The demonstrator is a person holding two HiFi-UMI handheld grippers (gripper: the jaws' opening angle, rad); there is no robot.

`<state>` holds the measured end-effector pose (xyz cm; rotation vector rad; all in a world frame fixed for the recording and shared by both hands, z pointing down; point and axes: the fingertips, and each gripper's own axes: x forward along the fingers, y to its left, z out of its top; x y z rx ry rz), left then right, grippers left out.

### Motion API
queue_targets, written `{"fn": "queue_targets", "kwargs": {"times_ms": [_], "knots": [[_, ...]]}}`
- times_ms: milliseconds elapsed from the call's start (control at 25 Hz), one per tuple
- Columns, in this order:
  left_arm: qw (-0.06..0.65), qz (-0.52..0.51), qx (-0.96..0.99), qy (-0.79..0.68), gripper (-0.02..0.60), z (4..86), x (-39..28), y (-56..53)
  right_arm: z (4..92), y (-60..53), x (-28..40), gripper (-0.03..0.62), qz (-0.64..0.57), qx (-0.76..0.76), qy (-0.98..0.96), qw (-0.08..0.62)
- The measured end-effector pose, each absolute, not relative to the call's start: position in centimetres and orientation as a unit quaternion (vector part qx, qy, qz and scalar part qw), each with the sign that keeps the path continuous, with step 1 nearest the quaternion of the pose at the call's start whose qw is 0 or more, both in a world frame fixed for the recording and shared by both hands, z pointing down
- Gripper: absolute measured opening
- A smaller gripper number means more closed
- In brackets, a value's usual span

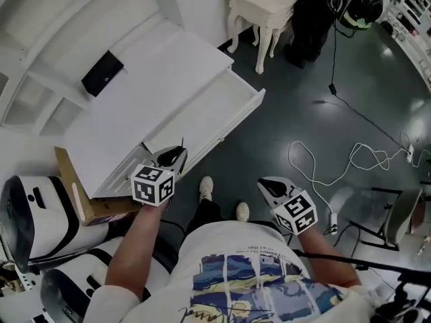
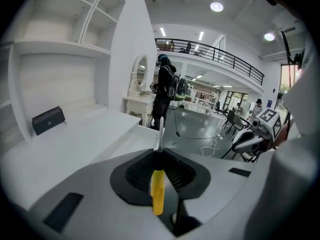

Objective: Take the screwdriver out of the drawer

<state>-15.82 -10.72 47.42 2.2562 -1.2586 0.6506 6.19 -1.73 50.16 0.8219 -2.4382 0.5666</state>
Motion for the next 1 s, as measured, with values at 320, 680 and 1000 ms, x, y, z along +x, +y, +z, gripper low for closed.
{"fn": "queue_targets", "kwargs": {"times_ms": [320, 680, 1000], "knots": [[0.228, 0.2, 0.836, -0.458, 0.069, 44.1, -12.9, -6.6, 49.8, -0.4, 6.0, 0.028, 0.191, 0.283, -0.907, 0.248], [0.229, 0.18, 0.841, -0.456, 0.069, 42.5, -11.1, -3.5, 49.8, 0.6, 6.4, 0.025, 0.189, 0.274, -0.91, 0.246], [0.228, 0.179, 0.847, -0.447, 0.069, 42.0, -9.7, -2.4, 49.3, 0.7, 6.4, 0.025, 0.179, 0.271, -0.914, 0.242]]}}
